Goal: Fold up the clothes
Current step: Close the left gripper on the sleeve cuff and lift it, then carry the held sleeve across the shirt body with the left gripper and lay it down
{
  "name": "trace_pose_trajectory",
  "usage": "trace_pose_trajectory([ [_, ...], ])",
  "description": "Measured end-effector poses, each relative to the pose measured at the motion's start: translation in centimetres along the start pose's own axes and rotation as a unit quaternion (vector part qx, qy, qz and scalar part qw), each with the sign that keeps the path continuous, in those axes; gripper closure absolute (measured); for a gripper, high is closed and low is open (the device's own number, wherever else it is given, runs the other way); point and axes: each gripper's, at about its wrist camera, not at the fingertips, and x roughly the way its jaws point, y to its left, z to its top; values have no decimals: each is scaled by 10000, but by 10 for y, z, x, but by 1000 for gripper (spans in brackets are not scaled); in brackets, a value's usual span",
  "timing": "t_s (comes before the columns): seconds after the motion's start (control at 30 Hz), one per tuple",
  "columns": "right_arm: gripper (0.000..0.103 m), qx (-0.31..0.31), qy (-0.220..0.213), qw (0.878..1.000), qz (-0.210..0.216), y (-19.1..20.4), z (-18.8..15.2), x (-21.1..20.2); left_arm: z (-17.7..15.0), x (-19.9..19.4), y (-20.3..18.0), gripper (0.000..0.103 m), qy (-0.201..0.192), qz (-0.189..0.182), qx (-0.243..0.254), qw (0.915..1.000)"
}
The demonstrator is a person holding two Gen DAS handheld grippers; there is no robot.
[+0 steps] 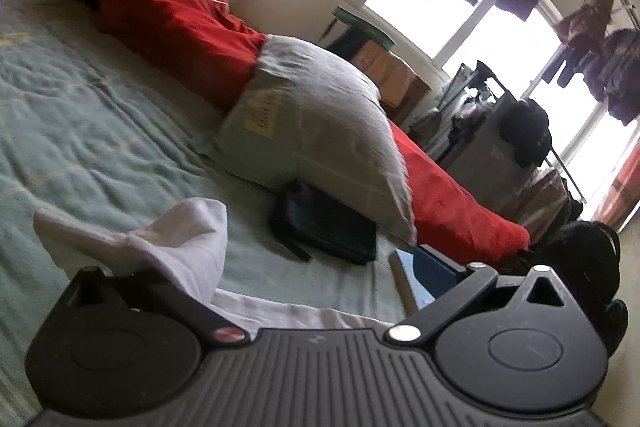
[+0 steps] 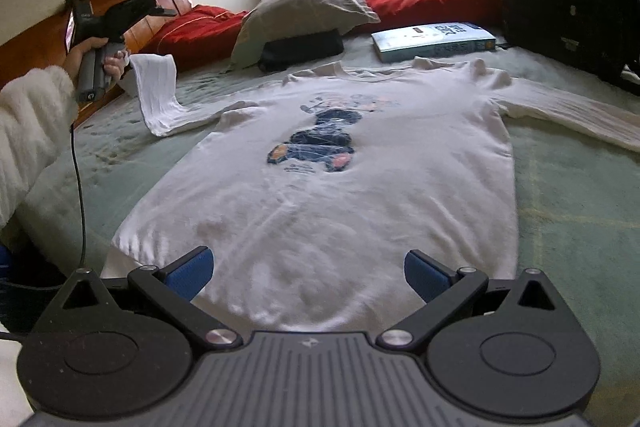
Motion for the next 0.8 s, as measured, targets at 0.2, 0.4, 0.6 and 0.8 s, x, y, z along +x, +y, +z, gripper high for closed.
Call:
trace_pose_trajectory([
  [0.2, 0, 90, -109, 9999, 99, -14, -9, -11, -10, 7, -45, 1, 102, -85, 142, 9998],
  [0.4, 0, 68, 53, 9997, 211, -19, -12, -6, -25, 17, -90, 1, 157, -181, 387, 9990],
  [0.6, 0, -55, 147, 9996, 225, -23, -20, -4, -42, 31, -131, 1, 343, -261, 600, 9973],
  [0.8, 0, 64, 115, 9993, 358, -32, -26, -6, -60, 45, -172, 1, 465, -394, 848, 9945],
])
